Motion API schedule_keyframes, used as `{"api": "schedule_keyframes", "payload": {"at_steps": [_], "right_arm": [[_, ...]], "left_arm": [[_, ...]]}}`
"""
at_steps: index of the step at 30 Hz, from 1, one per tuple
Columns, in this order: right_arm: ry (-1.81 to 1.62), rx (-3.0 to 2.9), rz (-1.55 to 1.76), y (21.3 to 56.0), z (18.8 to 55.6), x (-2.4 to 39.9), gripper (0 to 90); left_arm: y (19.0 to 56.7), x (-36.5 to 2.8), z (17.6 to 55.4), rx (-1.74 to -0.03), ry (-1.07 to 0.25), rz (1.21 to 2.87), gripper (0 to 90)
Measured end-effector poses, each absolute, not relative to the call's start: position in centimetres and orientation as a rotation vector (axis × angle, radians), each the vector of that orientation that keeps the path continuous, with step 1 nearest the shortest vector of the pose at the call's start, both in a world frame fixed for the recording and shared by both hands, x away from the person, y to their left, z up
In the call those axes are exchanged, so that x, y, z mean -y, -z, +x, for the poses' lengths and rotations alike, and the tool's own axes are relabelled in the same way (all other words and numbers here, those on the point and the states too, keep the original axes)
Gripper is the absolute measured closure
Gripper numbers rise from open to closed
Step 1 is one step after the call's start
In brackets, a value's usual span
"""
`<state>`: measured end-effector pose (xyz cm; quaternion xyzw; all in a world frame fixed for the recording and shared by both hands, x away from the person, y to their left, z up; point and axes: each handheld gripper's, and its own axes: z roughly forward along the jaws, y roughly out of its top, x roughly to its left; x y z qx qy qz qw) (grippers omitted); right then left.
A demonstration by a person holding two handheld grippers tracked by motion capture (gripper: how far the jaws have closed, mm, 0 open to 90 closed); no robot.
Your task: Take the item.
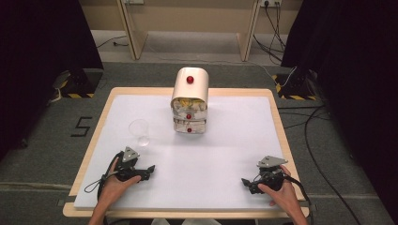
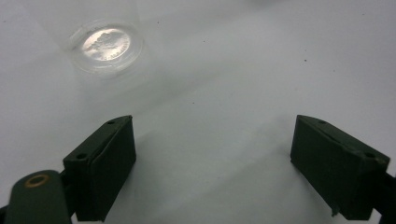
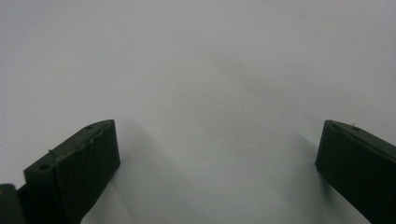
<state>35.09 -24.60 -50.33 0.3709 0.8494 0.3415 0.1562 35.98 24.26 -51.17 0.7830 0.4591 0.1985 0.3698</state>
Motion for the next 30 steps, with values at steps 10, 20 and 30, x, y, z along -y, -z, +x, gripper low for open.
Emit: {"api": "schedule_keyframes", "payload": {"at_steps": [10, 20, 30], "right_arm": [[-0.976, -2.429, 1.065, 50.3, 35.1, 24.6, 0.1], [-0.974, -2.429, 1.059, 50.3, 35.1, 24.6, 0.1], [-0.974, -2.429, 1.062, 50.3, 35.1, 24.6, 0.1]], "left_arm": [[51.0, -24.2, 35.8, -1.154, -0.511, 2.011, 17.8], [49.1, -22.1, 35.6, -1.047, -0.447, 2.005, 18.5], [45.2, -18.9, 36.9, -0.925, -0.427, 1.957, 19.0]]}}
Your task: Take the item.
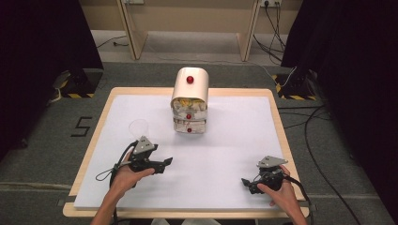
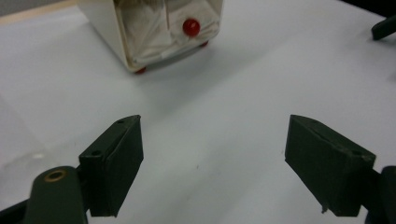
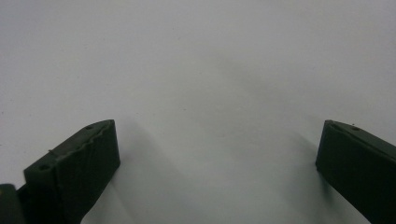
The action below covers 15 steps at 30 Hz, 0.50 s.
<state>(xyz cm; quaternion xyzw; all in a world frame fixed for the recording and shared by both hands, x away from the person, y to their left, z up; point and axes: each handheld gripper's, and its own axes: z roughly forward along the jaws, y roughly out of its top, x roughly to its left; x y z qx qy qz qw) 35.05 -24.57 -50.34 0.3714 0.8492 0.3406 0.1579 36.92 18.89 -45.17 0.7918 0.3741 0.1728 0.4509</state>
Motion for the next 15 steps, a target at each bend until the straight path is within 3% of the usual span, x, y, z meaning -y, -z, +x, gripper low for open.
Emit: {"api": "schedule_keyframes", "payload": {"at_steps": [15], "right_arm": [[-0.974, -2.429, 1.059, 50.3, 35.1, 24.6, 0.1]], "left_arm": [[41.4, -17.9, 39.0, -0.866, -0.437, 1.915, 19.8]]}}
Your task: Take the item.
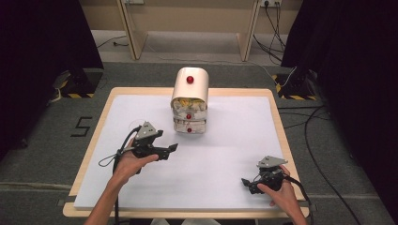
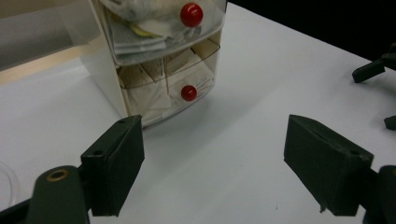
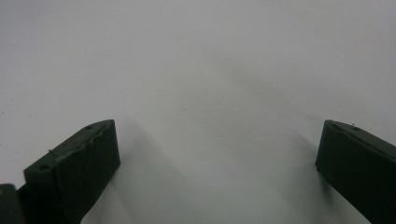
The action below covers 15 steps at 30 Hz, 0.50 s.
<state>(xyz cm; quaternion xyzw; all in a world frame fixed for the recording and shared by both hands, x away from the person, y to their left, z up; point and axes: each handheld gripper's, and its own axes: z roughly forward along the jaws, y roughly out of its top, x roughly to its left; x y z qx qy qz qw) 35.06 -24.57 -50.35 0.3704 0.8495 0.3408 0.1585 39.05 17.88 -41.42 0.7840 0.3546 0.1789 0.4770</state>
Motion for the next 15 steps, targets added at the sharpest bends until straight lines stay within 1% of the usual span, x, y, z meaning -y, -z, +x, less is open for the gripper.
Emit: {"api": "schedule_keyframes", "payload": {"at_steps": [6, 8, 15], "right_arm": [[-0.976, -2.426, 1.059, 50.4, 35.0, 24.6, 0.1], [-0.975, -2.427, 1.057, 50.4, 35.0, 24.6, 0.1], [-0.976, -2.426, 1.059, 50.4, 35.0, 24.6, 0.1]], "left_arm": [[40.3, -17.6, 40.0, -0.851, -0.471, 1.915, 20.9], [39.9, -17.6, 40.6, -0.857, -0.459, 1.89, 21.3], [38.8, -16.7, 41.2, -0.816, -0.453, 1.879, 22.0]]}}
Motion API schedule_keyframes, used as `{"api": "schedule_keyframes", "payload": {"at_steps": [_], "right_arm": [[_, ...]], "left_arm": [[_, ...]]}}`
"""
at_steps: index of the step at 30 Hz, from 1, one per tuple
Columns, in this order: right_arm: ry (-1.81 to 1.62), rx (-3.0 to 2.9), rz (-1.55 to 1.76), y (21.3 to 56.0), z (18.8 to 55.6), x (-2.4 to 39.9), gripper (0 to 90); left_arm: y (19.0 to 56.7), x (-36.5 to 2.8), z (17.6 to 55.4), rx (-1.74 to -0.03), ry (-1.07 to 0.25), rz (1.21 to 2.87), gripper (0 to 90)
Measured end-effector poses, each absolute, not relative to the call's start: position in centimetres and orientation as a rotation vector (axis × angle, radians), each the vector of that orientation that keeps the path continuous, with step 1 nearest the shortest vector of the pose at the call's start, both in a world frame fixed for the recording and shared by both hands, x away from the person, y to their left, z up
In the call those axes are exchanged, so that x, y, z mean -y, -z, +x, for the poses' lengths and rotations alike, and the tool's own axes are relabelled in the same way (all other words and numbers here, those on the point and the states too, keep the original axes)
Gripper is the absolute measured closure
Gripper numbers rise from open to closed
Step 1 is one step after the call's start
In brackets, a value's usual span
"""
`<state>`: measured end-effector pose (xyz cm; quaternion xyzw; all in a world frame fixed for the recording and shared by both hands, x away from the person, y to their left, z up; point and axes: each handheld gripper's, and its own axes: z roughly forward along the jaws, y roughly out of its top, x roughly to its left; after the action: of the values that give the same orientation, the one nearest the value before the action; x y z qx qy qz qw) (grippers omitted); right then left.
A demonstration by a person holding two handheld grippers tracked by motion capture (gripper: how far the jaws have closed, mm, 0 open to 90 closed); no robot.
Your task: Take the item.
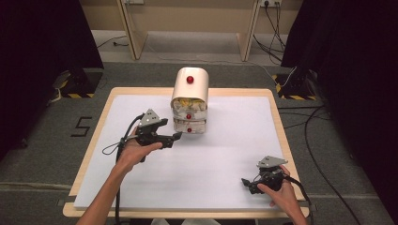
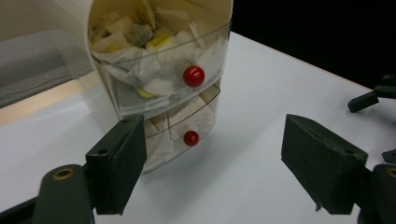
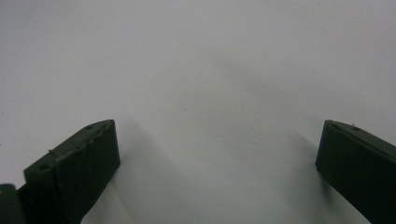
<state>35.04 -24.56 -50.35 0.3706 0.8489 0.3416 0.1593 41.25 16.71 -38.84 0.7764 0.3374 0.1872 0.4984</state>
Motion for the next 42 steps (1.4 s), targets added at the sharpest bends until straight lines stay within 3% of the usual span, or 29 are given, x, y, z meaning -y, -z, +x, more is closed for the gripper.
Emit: {"api": "schedule_keyframes", "payload": {"at_steps": [21, 42], "right_arm": [[-0.978, -2.426, 1.055, 50.4, 35.1, 24.6, 0.1], [-0.977, -2.427, 1.056, 50.3, 35.0, 24.6, 0.1]], "left_arm": [[36.5, -11.8, 43.4, -0.71, -0.536, 1.944, 23.0], [37.0, -11.0, 46.2, -0.754, -0.514, 1.958, 22.5]]}}
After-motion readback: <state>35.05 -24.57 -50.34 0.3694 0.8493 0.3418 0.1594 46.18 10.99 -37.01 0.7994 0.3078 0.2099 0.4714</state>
